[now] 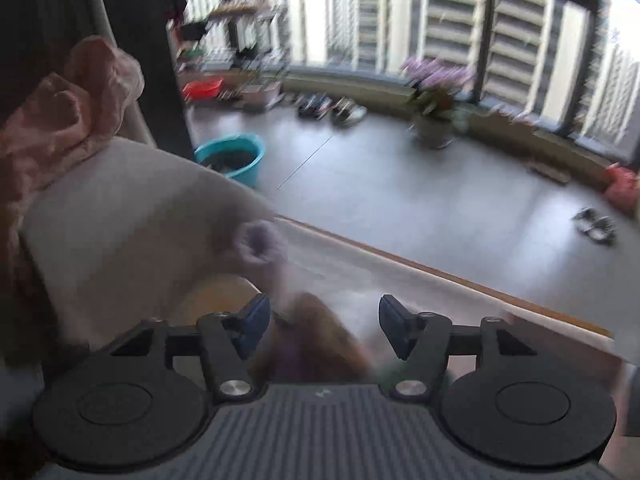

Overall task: Organize soft objects
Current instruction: 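Grasp the purple fuzzy scrunchie with the right tool, then close the left tool on the scrunchie held by the right tool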

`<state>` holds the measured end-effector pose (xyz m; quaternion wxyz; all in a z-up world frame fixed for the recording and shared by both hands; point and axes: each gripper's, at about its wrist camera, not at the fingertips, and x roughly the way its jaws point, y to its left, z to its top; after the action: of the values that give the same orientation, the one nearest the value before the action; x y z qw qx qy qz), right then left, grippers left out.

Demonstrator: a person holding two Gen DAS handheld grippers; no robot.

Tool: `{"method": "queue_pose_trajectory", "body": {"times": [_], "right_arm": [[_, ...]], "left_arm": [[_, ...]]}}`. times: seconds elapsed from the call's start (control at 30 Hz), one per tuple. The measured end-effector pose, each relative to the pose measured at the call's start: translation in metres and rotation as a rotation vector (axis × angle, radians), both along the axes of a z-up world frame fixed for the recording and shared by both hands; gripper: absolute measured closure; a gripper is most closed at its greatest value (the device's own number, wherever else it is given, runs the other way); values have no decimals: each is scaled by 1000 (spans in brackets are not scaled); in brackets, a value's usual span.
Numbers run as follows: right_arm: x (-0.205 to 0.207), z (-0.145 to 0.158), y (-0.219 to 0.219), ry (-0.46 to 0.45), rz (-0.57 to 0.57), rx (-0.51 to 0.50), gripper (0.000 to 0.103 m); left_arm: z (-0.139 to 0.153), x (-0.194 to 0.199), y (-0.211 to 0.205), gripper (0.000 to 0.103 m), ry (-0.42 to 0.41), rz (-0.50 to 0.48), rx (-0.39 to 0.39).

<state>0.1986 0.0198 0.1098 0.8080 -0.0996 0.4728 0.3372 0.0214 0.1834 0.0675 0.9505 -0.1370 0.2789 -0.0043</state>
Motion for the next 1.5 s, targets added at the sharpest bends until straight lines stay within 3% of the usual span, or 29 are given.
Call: {"method": "queue_pose_trajectory", "body": {"times": [0.13,0.23,0.4,0.63,0.73,0.8,0.83,1.0,1.07,1.3,1.4,1.5], "right_arm": [[40,-43,82,182,19,-88,42],[56,-69,120,225,29,-160,43],[55,-92,149,148,88,-299,44],[41,-97,178,127,212,-381,49],[45,-106,185,110,203,-444,61],[41,-102,189,105,223,-436,73],[37,-98,188,111,243,-420,85],[3,-79,180,103,322,-381,92],[-12,-72,175,113,345,-367,103],[-57,-41,162,134,419,-279,103],[-52,-36,160,138,393,-258,102],[-29,-38,160,91,323,-291,88]], "left_arm": [[-11,-14,1,78,5,-44,-1],[-19,-21,9,78,19,-70,2],[-27,-29,13,78,22,-97,-10],[-36,-35,25,78,3,-111,-53],[-39,-34,25,78,-3,-121,-61],[-38,-35,25,78,-4,-124,-60],[-39,-34,25,78,-4,-124,-61],[-39,-32,24,78,-3,-106,-67],[-38,-33,22,78,-3,-104,-68],[-36,-45,26,78,0,-39,-72],[-35,-50,27,78,6,-11,-67],[-34,-54,26,78,8,-2,-62]]}}
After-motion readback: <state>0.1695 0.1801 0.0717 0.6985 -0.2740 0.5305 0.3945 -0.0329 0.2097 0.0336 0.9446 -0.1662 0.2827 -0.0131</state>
